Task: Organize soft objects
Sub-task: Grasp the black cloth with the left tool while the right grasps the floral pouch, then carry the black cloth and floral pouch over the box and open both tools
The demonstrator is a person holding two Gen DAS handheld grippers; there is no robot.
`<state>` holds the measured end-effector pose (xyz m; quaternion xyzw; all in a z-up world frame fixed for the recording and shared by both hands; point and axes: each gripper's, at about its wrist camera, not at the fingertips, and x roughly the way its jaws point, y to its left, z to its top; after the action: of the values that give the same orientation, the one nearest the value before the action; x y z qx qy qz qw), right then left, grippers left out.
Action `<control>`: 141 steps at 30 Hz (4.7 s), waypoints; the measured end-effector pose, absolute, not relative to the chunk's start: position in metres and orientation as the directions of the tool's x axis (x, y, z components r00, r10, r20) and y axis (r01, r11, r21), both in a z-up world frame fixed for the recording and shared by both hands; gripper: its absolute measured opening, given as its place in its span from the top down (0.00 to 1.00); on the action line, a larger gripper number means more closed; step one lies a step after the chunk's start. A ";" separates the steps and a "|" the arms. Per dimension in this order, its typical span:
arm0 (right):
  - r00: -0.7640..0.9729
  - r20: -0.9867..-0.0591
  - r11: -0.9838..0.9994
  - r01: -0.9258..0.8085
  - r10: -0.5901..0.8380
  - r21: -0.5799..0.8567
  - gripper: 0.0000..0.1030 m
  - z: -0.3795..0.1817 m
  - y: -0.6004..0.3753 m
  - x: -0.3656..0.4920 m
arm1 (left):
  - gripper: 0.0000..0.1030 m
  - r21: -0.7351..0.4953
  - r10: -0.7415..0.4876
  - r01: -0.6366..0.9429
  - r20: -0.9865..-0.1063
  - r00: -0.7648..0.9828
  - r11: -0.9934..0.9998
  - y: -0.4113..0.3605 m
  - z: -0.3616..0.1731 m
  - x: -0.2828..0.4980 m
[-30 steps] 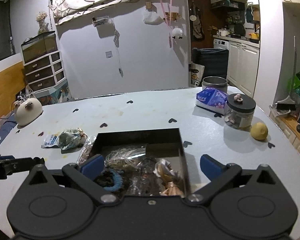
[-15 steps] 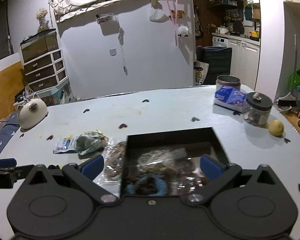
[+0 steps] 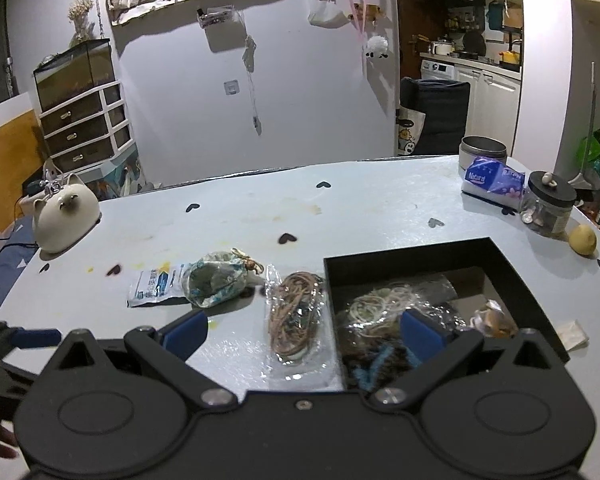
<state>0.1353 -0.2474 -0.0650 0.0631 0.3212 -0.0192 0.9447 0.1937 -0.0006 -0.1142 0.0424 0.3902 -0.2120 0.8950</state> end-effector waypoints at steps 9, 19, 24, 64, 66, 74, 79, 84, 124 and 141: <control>0.784 -0.621 0.993 0.076 -0.006 0.085 0.00 -0.062 -0.232 0.172 | 0.11 -0.054 -0.387 0.540 -0.758 0.525 0.840 -0.016 -0.140 0.225; 0.742 -0.664 0.995 -0.055 0.097 0.084 0.00 -0.078 -0.200 0.252 | 0.47 -0.100 -0.405 0.564 -0.797 0.448 0.819 -0.004 -0.156 0.248; 0.683 -0.718 0.988 -0.152 0.130 0.034 0.01 -0.094 -0.174 0.288 | 0.63 -0.151 -0.433 0.547 -0.789 0.435 0.824 0.006 -0.156 0.249; 0.574 -0.761 0.933 -0.343 0.302 0.112 0.79 -0.097 -0.140 0.209 | 0.70 -0.254 -0.345 0.234 -0.725 0.596 0.939 0.053 -0.111 0.190; 0.588 -0.745 0.931 -0.345 0.315 0.122 0.79 -0.090 -0.142 0.200 | 0.70 -0.248 -0.333 0.222 -0.719 0.610 0.943 0.054 -0.106 0.183; 0.643 -0.682 0.927 -0.346 0.348 0.147 0.79 -0.068 -0.156 0.170 | 0.70 -0.219 -0.298 0.202 -0.686 0.663 0.954 0.050 -0.088 0.161; 0.671 -0.649 0.927 -0.338 0.359 0.163 0.79 -0.059 -0.168 0.157 | 0.70 -0.202 -0.282 0.197 -0.669 0.688 0.960 0.042 -0.077 0.151; 0.692 -0.625 0.927 -0.334 0.362 0.167 0.79 -0.053 -0.186 0.149 | 0.70 -0.186 -0.275 0.203 -0.657 0.702 0.961 0.024 -0.069 0.146; 0.742 -0.621 0.967 -0.167 0.253 0.194 0.79 -0.056 -0.422 0.108 | 0.70 -0.443 -0.625 0.456 -0.660 0.417 0.772 -0.280 -0.072 0.277; 0.714 -0.658 0.969 -0.130 0.237 0.209 0.79 -0.067 -0.440 0.113 | 0.37 -0.520 -0.653 0.420 -0.701 0.287 0.744 -0.313 -0.115 0.332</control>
<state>0.1133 -0.4397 -0.0668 0.0737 0.3646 0.0995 0.9229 0.3319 -0.3131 -0.1147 -0.1180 0.4920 -0.3380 0.7936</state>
